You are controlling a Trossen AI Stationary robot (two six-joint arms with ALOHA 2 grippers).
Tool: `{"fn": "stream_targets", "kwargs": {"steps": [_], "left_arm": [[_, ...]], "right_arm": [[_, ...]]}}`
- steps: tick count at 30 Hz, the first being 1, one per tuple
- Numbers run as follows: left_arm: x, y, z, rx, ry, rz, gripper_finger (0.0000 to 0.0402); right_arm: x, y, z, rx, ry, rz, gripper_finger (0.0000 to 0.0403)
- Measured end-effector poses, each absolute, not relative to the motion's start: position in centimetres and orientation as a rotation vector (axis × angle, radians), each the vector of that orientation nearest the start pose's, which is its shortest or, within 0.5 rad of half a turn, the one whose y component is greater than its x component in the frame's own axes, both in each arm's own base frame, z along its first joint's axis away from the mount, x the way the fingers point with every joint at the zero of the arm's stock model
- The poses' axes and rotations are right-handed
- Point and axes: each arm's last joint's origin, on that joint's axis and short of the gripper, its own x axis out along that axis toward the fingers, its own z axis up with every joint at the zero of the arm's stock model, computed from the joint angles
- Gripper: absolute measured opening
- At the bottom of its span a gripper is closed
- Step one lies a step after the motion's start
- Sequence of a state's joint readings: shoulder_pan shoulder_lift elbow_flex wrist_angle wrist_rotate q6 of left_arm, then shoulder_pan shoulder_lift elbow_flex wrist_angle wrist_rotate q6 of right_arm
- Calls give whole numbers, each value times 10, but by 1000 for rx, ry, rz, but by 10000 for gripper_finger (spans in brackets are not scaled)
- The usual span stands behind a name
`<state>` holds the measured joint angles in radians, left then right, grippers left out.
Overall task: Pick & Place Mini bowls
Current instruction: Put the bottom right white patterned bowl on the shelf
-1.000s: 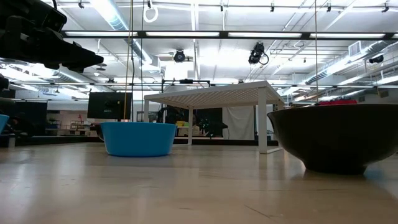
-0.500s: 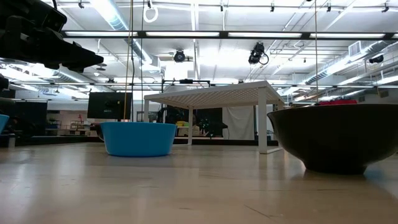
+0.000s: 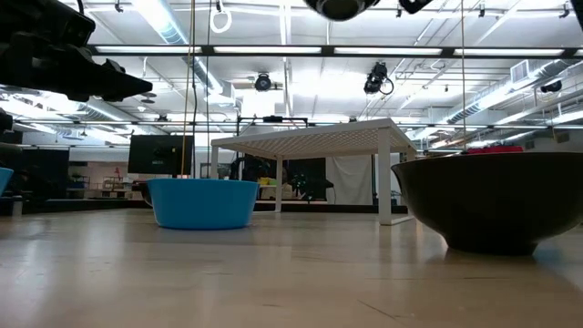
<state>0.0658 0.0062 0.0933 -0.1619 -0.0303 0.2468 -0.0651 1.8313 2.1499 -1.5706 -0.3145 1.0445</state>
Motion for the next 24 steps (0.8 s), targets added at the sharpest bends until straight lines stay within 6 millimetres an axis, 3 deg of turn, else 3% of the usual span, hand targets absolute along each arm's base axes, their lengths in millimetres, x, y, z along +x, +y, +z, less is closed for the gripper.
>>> {"fn": "stream_targets", "kwargs": {"steps": [15, 24], "left_arm": [[91, 7, 179, 245, 87, 87, 177], [91, 7, 179, 224, 85, 94, 177]], "right_arm": [[390, -27, 371, 1177, 1170, -467, 6], [406, -36, 360, 1186, 1118, -474, 6]]}}
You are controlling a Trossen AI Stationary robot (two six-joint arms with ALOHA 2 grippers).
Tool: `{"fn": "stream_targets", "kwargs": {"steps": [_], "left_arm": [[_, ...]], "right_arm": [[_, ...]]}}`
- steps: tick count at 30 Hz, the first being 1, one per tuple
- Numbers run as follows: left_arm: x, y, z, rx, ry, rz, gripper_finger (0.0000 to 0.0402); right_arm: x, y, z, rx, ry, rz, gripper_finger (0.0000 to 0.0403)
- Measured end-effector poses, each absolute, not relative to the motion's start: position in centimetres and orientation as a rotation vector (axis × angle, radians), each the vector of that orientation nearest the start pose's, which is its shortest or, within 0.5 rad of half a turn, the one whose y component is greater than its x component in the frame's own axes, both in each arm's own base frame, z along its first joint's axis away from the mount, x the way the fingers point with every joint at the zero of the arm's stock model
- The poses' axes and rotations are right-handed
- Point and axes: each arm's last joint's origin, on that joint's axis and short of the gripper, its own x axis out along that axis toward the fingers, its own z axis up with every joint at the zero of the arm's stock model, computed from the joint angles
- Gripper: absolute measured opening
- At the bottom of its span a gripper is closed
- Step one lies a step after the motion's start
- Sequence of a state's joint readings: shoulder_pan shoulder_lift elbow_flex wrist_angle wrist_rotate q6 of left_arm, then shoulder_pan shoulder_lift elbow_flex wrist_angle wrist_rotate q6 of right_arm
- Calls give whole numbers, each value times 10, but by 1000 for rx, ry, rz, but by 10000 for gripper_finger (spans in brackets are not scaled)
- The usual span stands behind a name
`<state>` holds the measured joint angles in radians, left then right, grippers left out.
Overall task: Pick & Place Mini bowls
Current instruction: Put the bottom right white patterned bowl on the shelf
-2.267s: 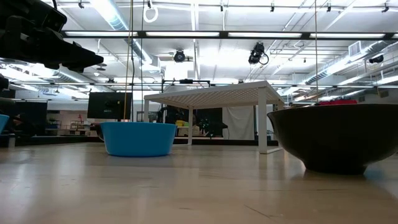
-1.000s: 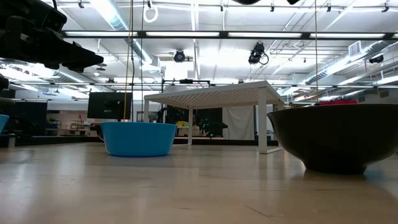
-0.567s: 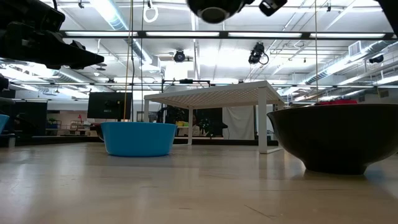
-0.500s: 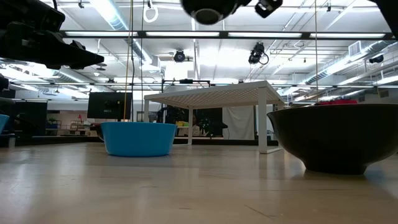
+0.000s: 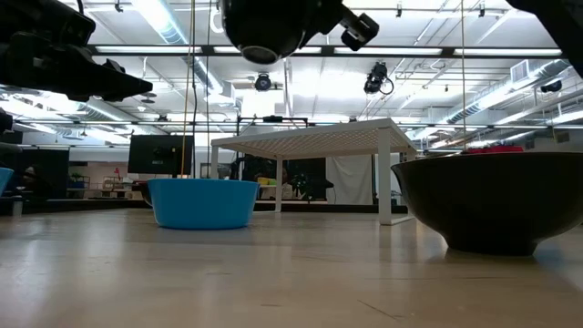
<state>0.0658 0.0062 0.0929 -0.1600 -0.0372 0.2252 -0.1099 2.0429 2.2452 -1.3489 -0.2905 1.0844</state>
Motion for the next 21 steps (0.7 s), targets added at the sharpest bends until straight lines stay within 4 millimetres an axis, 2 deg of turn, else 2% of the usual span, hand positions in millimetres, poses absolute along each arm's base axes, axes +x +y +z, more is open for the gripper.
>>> {"fn": "stream_targets", "kwargs": {"steps": [6, 13, 21], "left_arm": [[91, 7, 179, 51, 76, 108, 177], [91, 5, 187, -149, -8, 43, 177], [91, 5, 201, -165, -151, 4, 177]], "right_arm": [[405, -42, 359, 1187, 1102, -506, 6], [405, -43, 359, 1179, 1106, -503, 6], [403, -43, 358, 1154, 1131, -501, 5]]}}
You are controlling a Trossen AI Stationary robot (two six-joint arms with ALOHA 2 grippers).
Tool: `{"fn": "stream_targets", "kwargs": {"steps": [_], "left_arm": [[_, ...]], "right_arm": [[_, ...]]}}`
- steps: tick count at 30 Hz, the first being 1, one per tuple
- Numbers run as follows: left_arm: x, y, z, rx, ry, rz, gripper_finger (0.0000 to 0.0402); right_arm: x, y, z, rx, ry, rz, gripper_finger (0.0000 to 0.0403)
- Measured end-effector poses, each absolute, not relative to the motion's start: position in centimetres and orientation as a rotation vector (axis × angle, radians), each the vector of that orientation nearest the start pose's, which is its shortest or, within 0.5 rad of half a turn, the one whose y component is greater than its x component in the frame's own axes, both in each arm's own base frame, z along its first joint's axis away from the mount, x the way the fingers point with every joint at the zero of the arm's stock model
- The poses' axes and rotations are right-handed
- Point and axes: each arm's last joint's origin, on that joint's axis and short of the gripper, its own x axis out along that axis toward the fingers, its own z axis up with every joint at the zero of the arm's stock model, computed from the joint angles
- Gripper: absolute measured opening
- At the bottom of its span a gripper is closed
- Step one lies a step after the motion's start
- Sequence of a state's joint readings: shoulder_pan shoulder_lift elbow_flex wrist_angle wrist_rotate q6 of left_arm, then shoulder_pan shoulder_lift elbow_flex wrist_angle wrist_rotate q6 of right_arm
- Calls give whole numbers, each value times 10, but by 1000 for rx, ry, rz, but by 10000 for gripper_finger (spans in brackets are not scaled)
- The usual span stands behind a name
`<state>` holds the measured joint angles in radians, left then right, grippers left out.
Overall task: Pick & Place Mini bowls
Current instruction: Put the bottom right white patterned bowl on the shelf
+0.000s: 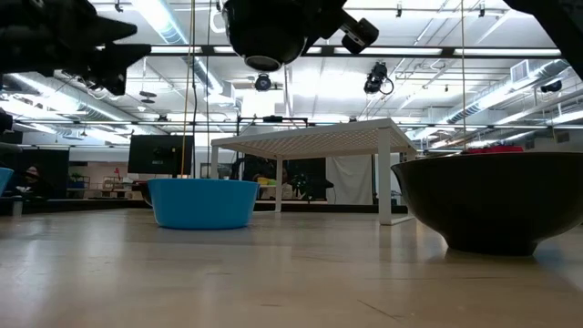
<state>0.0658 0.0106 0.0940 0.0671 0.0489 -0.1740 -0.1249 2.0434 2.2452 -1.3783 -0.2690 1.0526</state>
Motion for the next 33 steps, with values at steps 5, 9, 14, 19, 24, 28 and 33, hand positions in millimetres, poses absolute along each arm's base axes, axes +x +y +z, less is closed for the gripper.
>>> {"fn": "stream_targets", "kwargs": {"steps": [5, 9, 14, 19, 24, 28, 33], "left_arm": [[93, 5, 214, -238, -108, 4, 177], [99, 6, 236, -301, -72, 26, 177], [112, 8, 271, -377, -4, 71, 177], [131, 9, 309, -386, 84, 87, 177], [152, 11, 339, -471, 205, 151, 177], [169, 14, 355, -553, 321, 250, 177], [188, 17, 365, -751, 430, 415, 177]], "right_arm": [[401, -44, 357, 1115, 1137, -525, 5], [400, -44, 357, 1097, 1143, -534, 5], [400, -44, 357, 1088, 1143, -536, 5], [400, -44, 357, 1072, 1147, -525, 5], [400, -44, 357, 1041, 1143, -522, 5], [400, -45, 356, 988, 1135, -532, 5], [397, -46, 355, 927, 1149, -555, 5]]}}
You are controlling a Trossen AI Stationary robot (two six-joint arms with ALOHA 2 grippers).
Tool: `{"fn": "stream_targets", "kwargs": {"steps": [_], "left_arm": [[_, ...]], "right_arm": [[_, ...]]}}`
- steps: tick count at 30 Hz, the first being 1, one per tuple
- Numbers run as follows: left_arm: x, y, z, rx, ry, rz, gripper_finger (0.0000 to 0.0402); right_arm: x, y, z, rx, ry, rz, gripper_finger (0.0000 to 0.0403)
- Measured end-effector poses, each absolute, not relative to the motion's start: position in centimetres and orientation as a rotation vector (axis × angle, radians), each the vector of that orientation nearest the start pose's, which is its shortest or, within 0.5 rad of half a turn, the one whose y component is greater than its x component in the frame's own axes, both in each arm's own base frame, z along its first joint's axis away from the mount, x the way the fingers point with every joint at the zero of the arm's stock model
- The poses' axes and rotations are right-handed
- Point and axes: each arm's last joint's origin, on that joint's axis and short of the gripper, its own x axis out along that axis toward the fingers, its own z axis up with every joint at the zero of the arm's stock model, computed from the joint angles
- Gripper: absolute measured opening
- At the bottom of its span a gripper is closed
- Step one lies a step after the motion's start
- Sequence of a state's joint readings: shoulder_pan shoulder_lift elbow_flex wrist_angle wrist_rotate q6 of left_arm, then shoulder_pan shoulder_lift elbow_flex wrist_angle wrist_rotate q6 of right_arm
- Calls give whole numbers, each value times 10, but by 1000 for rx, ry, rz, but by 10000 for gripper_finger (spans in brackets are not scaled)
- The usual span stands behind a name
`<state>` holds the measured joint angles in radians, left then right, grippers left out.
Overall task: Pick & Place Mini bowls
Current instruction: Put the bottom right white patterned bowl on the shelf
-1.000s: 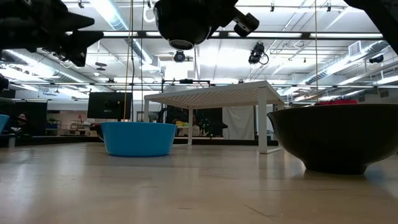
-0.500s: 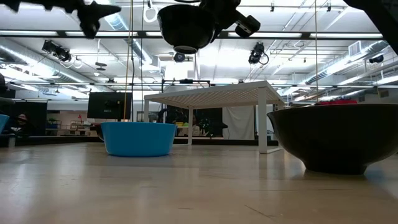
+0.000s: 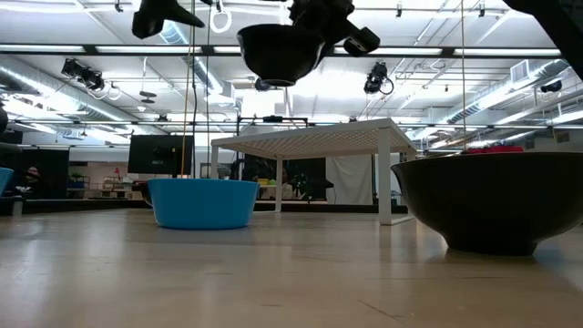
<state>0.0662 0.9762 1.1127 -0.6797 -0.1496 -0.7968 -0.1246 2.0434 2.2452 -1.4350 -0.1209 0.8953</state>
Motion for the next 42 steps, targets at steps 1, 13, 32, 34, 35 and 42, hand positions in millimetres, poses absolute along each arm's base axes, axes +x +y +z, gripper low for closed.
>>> {"fn": "stream_targets", "kwargs": {"steps": [1, 13, 32, 34, 35, 42], "left_arm": [[193, 17, 366, -797, 441, 436, 177], [256, 17, 353, -1141, 575, 501, 177], [282, 11, 325, -1186, 633, 642, 177], [286, 11, 324, -1189, 616, 634, 177], [288, 12, 324, -1191, 609, 630, 177], [290, 12, 321, -1181, 621, 631, 173]], "right_arm": [[397, -46, 355, 917, 1156, -553, 5], [394, -46, 355, 830, 1187, -526, 6], [397, -43, 355, 803, 1175, -497, 6], [397, -41, 356, 801, 1168, -491, 6], [397, -41, 356, 800, 1170, -491, 6], [395, -41, 355, 791, 1193, -498, 6]]}}
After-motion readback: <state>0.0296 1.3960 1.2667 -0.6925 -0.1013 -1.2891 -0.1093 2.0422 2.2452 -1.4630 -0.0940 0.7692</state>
